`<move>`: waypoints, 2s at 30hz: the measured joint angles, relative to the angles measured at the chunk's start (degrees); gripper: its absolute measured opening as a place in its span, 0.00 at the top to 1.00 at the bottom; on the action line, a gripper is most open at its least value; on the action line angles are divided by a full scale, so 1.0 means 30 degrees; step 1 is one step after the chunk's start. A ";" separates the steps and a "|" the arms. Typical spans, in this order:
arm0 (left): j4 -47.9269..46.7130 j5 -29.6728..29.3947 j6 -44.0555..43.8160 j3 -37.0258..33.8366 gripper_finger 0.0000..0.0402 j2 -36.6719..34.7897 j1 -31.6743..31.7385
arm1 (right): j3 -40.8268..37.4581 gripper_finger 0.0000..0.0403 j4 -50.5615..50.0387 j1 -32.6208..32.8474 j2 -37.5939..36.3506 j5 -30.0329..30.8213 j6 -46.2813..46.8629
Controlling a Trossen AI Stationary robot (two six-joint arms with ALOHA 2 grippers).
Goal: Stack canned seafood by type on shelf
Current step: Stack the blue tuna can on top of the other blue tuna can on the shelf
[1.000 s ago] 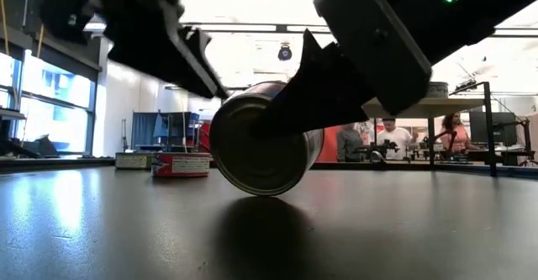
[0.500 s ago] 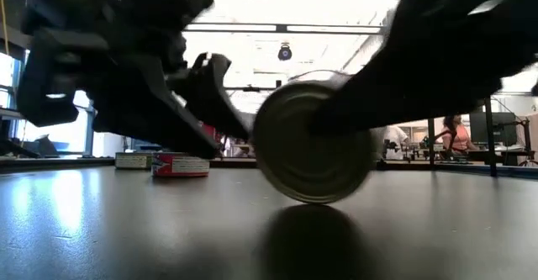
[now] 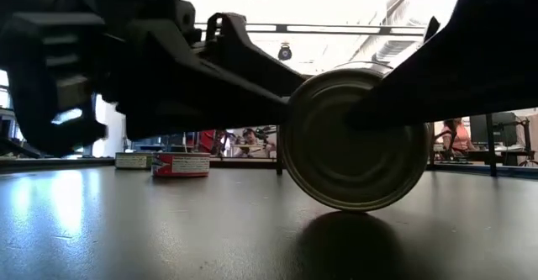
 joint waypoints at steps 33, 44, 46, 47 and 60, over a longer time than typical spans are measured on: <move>-0.0748 -0.0149 -0.4876 0.0367 0.31 0.0376 0.0729 | -0.0004 0.59 0.0047 0.0319 -0.0073 -0.0524 0.1074; -0.2094 -0.0061 -0.5296 0.0337 0.30 0.0479 0.0834 | 0.0359 0.59 0.0443 0.0316 -0.0022 -0.1274 -0.0025; -0.2000 0.0584 -0.5133 0.0337 0.30 0.0479 0.0776 | 0.0393 0.59 0.0553 0.0188 -0.0022 -0.1440 -0.0226; -0.1822 0.0658 -0.5093 0.0307 0.30 0.0479 0.0724 | 0.0393 0.59 0.0630 0.0104 -0.0022 -0.1510 -0.0360; -0.2582 -0.0026 -0.2721 0.0614 0.47 0.0415 -0.0110 | 0.0393 0.52 0.2337 -0.1393 -0.0022 -0.3218 -0.3278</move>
